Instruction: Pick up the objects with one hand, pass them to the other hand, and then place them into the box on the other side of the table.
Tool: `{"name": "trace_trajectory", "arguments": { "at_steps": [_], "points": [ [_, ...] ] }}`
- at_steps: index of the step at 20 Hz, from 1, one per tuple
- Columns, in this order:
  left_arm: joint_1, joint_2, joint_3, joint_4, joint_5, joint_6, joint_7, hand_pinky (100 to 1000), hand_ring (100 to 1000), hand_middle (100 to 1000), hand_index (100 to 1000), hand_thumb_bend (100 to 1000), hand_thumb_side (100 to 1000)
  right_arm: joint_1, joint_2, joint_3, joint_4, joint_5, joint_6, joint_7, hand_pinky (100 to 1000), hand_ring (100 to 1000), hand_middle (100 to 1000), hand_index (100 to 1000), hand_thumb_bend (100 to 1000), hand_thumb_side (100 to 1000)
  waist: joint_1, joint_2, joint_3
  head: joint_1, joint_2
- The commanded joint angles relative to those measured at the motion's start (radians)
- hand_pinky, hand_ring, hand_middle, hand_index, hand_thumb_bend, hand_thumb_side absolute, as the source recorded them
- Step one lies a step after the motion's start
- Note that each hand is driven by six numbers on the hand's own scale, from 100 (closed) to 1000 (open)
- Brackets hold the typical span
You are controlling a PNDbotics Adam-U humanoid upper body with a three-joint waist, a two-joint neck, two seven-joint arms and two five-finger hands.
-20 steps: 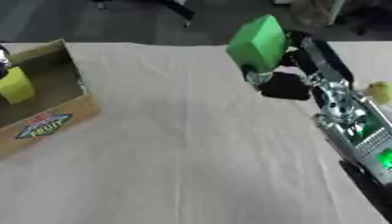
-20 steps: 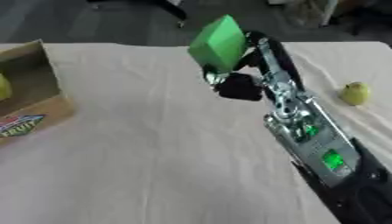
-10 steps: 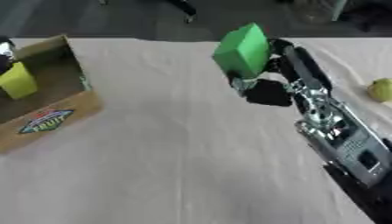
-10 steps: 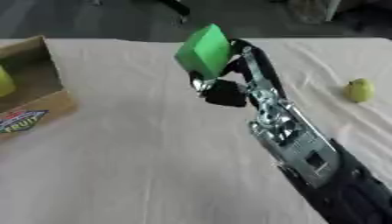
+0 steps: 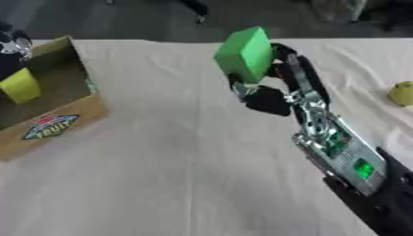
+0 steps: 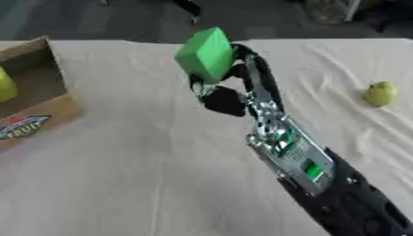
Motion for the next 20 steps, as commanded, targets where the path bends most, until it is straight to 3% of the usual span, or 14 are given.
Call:
{"name": "trace_trajectory", "arguments": {
  "at_steps": [1, 9, 20],
  "points": [
    [-0.025, 0.043, -0.006, -0.028, -0.005, -0.002, -0.021, 618, 750, 685, 823, 100, 645, -0.020, -0.006, 0.007, -0.013, -0.003, -0.049, 0.011, 839, 596, 499, 548, 100, 105, 0.003, -0.020, 0.003, -0.002, 0.006],
    [-0.056, 0.057, -0.053, -0.062, -0.010, -0.013, -0.085, 625, 751, 687, 823, 100, 637, -0.023, -0.007, 0.045, 0.003, -0.016, -0.114, 0.049, 842, 603, 500, 549, 100, 100, 0.003, -0.021, 0.011, -0.003, 0.012],
    [-0.128, 0.074, -0.125, -0.201, 0.043, -0.056, -0.241, 632, 752, 688, 825, 100, 653, -0.028, -0.004, 0.072, 0.018, -0.024, -0.134, 0.081, 843, 605, 499, 549, 100, 100, 0.007, -0.022, 0.018, -0.012, 0.010]
  ]
}}
